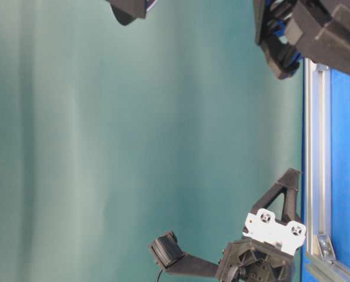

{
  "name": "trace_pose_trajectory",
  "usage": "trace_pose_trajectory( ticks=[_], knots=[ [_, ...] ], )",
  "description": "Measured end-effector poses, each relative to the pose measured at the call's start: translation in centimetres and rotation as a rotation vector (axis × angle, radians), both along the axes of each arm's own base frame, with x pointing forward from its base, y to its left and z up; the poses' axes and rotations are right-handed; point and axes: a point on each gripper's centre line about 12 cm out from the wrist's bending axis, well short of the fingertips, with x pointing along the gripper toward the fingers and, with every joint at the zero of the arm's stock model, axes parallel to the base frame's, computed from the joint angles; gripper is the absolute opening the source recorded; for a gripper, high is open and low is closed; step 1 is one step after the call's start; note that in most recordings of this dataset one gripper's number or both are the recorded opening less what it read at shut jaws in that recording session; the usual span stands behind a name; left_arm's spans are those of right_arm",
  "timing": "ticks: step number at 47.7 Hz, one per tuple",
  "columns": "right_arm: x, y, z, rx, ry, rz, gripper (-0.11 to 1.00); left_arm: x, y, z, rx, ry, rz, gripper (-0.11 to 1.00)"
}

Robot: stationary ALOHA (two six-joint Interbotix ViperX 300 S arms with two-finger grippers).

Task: Insert the wire through the string loop located on the left side.
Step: 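Carry the held cable left toward the white zip-tie loop on the frame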

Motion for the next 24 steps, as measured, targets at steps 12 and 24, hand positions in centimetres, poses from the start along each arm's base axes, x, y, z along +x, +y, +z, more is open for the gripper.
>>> trace_pose_trajectory(
  ticks=[12,24],
  knots=[
    [0.6,-3.1,-0.2,-0.003,0.007,-0.082,0.00,0.0,0.0,0.0,0.000,0.001,0.000,0.00],
    [1.2,-7.2,-0.2,-0.005,0.008,-0.188,0.00,0.0,-0.2,-0.1,-0.001,0.003,-0.005,0.00]
  ],
)
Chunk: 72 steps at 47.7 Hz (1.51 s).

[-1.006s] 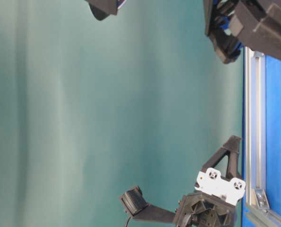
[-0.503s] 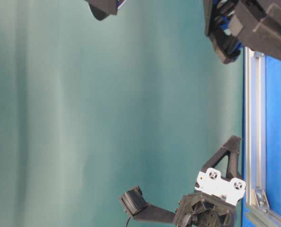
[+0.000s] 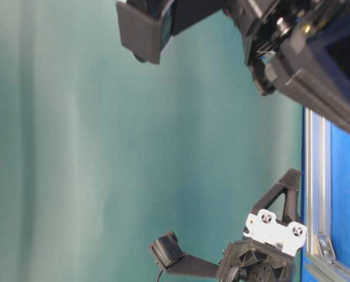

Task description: Insert the wire through the string loop located on the left side.

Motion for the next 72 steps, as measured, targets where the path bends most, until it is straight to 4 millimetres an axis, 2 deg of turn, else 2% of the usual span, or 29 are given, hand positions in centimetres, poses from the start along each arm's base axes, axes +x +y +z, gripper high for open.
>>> trace_pose_trajectory(
  ticks=[10,27,56,72],
  knots=[
    [-0.2,-3.0,-0.4,-0.001,0.012,-0.078,0.00,0.1,-0.1,0.0,0.001,-0.001,-0.003,0.00],
    [-0.1,-3.2,-0.4,-0.003,0.012,-0.082,0.00,0.0,-0.2,0.0,-0.001,0.001,-0.005,0.00],
    [6.3,-3.2,-1.4,-0.007,-0.017,-0.080,0.00,0.0,-0.2,0.0,0.000,0.002,-0.006,0.00],
    [7.0,-3.2,-1.7,-0.008,-0.007,-0.081,0.00,0.0,-0.1,0.0,-0.001,0.001,-0.003,0.00]
  ],
)
